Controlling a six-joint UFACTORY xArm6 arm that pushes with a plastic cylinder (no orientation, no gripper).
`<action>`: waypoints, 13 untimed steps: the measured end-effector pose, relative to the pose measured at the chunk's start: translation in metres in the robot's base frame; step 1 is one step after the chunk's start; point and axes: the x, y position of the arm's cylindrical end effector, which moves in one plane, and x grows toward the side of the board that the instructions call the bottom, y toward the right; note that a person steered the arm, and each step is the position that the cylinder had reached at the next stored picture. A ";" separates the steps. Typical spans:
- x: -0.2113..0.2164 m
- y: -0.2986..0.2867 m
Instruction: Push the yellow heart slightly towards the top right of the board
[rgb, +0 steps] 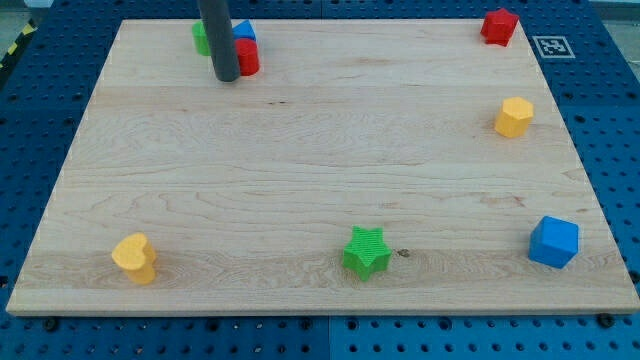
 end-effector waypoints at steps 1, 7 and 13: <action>-0.008 0.002; 0.115 0.002; 0.309 -0.004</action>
